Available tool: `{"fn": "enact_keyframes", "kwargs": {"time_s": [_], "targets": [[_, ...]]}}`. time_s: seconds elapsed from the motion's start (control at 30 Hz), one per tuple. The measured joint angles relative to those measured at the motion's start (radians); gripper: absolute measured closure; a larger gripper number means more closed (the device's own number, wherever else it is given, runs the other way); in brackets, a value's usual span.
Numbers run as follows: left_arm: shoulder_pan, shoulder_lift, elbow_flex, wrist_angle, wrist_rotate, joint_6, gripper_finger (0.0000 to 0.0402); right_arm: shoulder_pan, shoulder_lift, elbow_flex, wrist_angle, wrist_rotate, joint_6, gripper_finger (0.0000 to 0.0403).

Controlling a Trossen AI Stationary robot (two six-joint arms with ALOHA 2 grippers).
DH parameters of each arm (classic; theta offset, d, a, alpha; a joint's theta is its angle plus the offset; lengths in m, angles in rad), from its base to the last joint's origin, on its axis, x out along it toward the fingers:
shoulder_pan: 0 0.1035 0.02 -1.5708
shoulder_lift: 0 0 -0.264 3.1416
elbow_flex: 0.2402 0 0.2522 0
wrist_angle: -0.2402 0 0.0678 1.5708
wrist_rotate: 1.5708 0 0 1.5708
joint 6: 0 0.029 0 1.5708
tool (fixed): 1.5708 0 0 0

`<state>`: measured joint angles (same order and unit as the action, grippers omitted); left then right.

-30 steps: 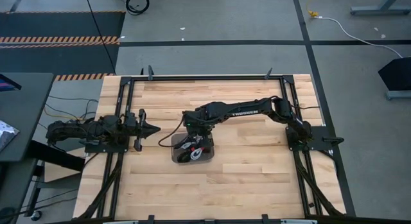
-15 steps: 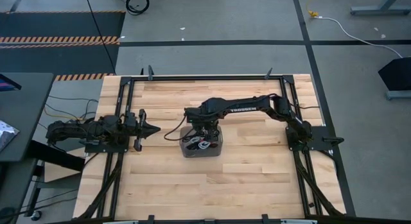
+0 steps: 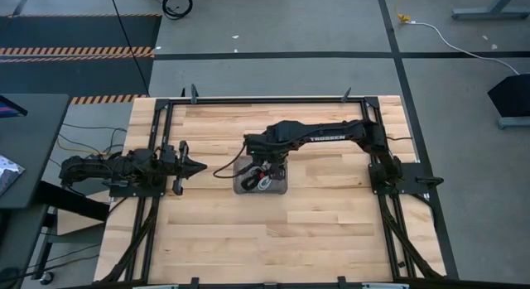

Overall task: Pick and place USB-C Cables
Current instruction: Move the black bin to the center of the table

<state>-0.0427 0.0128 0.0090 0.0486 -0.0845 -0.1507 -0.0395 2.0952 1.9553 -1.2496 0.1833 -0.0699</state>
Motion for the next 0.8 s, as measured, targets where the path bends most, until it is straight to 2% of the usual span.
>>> {"fn": "enact_keyframes", "kwargs": {"time_s": [0.17, 0.47, 0.8], "targets": [[0.0, 0.0, 0.0, 0.0, 0.0, -0.003, 0.0392, -0.003, -0.004, -0.001, -0.033, 0.014, -0.005, 0.0403], [0.0, 0.0, 0.0, 0.0, 0.0, -0.003, 0.0392, -0.036, -0.004, -0.114, -0.008, 0.01, -0.008, 0.0403], [0.0, 0.0, 0.0, -0.001, 0.0, -0.003, 0.0392, -0.059, -0.009, -0.172, 0.079, 0.012, -0.011, 0.0403]]}}
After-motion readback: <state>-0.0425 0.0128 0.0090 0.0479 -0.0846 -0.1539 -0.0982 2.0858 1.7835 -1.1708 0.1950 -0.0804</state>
